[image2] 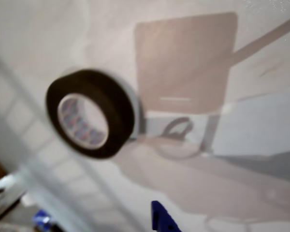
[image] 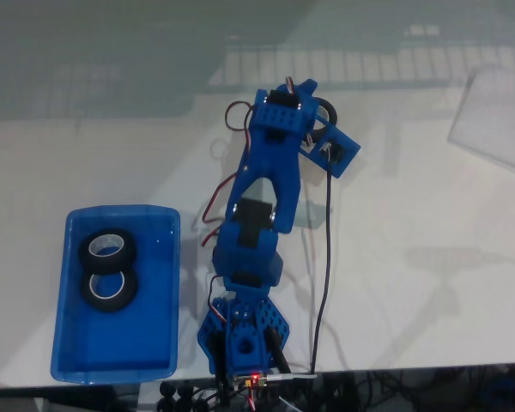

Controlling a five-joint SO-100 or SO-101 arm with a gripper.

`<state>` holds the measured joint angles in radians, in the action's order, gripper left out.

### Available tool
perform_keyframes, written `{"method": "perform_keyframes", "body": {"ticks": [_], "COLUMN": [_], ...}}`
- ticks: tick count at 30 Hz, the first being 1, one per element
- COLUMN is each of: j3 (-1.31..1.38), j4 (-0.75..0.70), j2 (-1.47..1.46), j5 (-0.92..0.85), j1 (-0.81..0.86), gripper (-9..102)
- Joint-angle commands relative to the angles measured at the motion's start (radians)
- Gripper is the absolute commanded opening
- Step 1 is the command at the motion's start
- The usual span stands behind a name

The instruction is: Grasp all tape and put them in the bin.

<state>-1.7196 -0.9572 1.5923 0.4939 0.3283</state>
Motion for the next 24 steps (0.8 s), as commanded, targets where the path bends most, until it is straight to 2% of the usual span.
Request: {"method": "perform_keyframes", "body": {"ticks": [1,8,24], "j3": [0.110,0.239,0.552], "j4": [-0.040,-0.089,-0.267], "j2": [-0.071,-0.250,-0.515], "j5": [0.012,0.049,0.067], "j1": [0.012,0.029,0.051], "gripper": [40,34,31]}}
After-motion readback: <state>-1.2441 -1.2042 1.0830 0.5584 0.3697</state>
